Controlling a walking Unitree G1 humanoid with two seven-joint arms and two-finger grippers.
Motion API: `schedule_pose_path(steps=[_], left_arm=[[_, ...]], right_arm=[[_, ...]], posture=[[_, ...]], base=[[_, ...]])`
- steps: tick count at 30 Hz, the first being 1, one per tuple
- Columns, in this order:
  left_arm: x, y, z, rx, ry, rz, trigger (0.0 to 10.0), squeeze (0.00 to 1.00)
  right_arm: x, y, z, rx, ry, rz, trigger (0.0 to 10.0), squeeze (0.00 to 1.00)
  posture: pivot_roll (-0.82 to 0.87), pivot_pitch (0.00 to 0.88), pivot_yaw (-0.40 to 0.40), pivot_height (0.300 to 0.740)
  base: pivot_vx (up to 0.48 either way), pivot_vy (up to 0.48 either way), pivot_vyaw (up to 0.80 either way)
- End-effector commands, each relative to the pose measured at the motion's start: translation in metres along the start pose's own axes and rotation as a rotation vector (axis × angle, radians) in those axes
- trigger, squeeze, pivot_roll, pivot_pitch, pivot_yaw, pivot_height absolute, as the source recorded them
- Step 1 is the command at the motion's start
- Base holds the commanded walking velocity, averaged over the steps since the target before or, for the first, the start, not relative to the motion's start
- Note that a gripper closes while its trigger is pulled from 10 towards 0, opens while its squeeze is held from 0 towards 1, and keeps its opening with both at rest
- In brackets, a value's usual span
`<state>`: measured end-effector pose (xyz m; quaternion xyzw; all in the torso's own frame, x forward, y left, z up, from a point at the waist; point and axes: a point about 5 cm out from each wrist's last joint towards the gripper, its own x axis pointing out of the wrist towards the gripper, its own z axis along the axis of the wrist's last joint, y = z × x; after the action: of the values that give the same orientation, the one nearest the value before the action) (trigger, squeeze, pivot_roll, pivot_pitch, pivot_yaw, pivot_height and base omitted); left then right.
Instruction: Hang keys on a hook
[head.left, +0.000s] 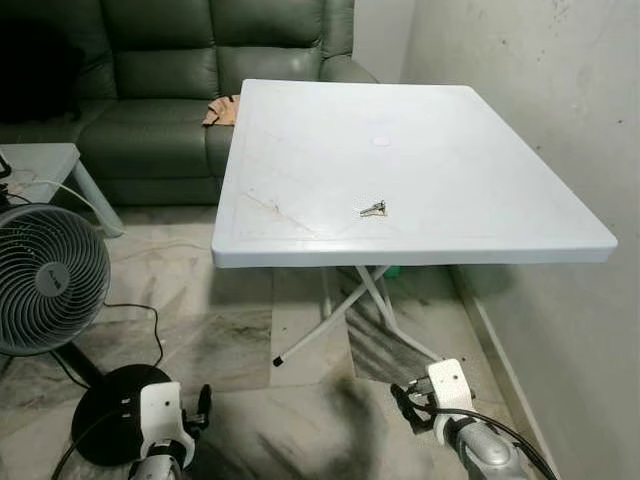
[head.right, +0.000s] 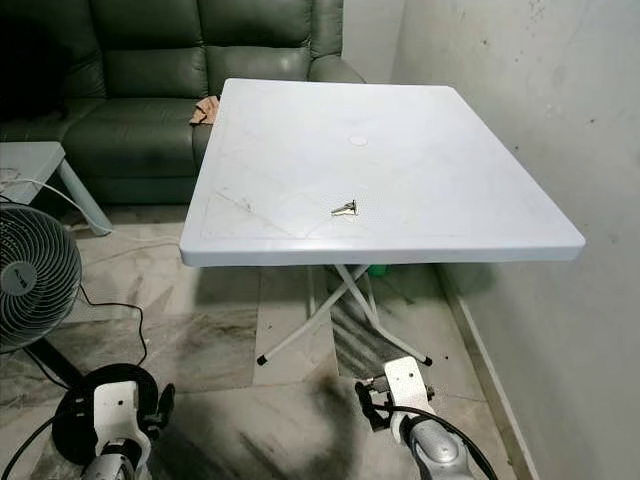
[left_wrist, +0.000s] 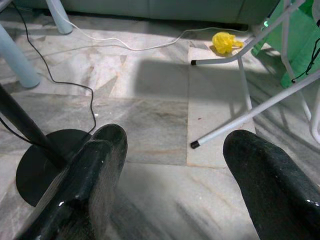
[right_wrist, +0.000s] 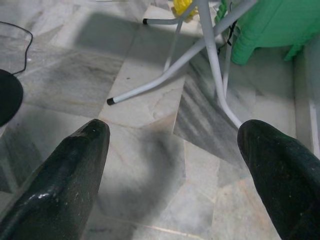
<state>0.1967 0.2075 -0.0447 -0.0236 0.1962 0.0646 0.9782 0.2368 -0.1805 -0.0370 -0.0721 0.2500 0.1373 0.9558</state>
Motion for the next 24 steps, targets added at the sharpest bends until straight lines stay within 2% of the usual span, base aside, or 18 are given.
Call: schedule_pose_path(steps=[1, 2, 3, 6, 7, 8, 9, 10, 13, 17, 20, 24], left_arm=[[-0.001, 0.002, 0.002, -0.001, -0.017, 0.006, 10.0, 0.0], [-0.001, -0.006, 0.025, -0.031, -0.143, 0.001, 10.0, 0.0], [-0.007, -0.017, 0.06, -0.062, -0.296, -0.004, 10.0, 0.0], [-0.011, -0.019, 0.078, -0.082, -0.359, -0.023, 10.0, 0.0], [-0.011, -0.019, 0.078, -0.082, -0.359, -0.023, 10.0, 0.0], [-0.013, -0.019, 0.093, -0.06, -0.412, -0.04, 10.0, 0.0], [-0.013, -0.019, 0.093, -0.06, -0.412, -0.04, 10.0, 0.0], [-0.013, -0.018, 0.109, -0.065, -0.456, -0.046, 10.0, 0.0], [-0.017, -0.017, 0.124, -0.067, -0.471, -0.042, 10.0, 0.0], [-0.015, -0.02, 0.13, -0.079, -0.462, -0.048, 10.0, 0.0], [-0.015, -0.02, 0.129, -0.08, -0.451, -0.038, 10.0, 0.0], [-0.017, -0.021, 0.139, -0.102, -0.454, -0.022, 10.0, 0.0]], right_arm=[[0.001, -0.001, 0.004, 0.002, -0.024, 0.002, 10.0, 0.0], [0.005, 0.007, 0.026, 0.01, -0.156, 0.023, 10.0, 0.0], [0.005, 0.02, 0.057, 0.017, -0.332, 0.045, 10.0, 0.0], [0.002, 0.026, 0.071, -0.001, -0.407, 0.064, 10.0, 0.0], [0.002, 0.026, 0.071, -0.001, -0.407, 0.064, 10.0, 0.0], [-0.002, 0.028, 0.084, -0.007, -0.464, 0.075, 10.0, 0.0], [-0.002, 0.028, 0.084, -0.007, -0.464, 0.075, 10.0, 0.0], [-0.005, 0.026, 0.098, 0.012, -0.519, 0.084, 10.0, 0.0], [-0.01, 0.023, 0.114, 0.014, -0.563, 0.076, 10.0, 0.0], [-0.009, 0.019, 0.129, 0.033, -0.589, 0.052, 10.0, 0.0], [-0.009, 0.019, 0.128, 0.025, -0.576, 0.054, 10.0, 0.0], [-0.012, 0.02, 0.133, 0.037, -0.583, 0.066, 10.0, 0.0]], posture=[[-0.03, 0.0, -0.039, 0.74], [-0.03, 0.0, -0.037, 0.74], [-0.03, 0.0, -0.036, 0.74], [-0.04, 0.0, -0.035, 0.74], [-0.04, 0.0, -0.035, 0.74], [-0.04, 0.0, -0.034, 0.74], [-0.04, 0.0, -0.034, 0.74], [-0.04, 0.0, -0.033, 0.74], [-0.04, 0.0, -0.033, 0.74], [-0.05, 0.0, -0.03, 0.74], [-0.05, 0.0, -0.033, 0.74], [-0.03, 0.0, -0.04, 0.74]], base=[[0.0, 0.0, 0.0], [0.0, 0.0, 0.0], [0.0, 0.0, 0.0], [0.0, 0.0, 0.0], [0.0, 0.0, 0.0], [0.0, 0.0, 0.0], [0.0, 0.0, 0.0], [0.0, 0.0, 0.0], [0.0, 0.0, 0.0], [0.0, 0.0, 0.0], [0.0, 0.0, 0.0], [0.0, 0.0, 0.0]])
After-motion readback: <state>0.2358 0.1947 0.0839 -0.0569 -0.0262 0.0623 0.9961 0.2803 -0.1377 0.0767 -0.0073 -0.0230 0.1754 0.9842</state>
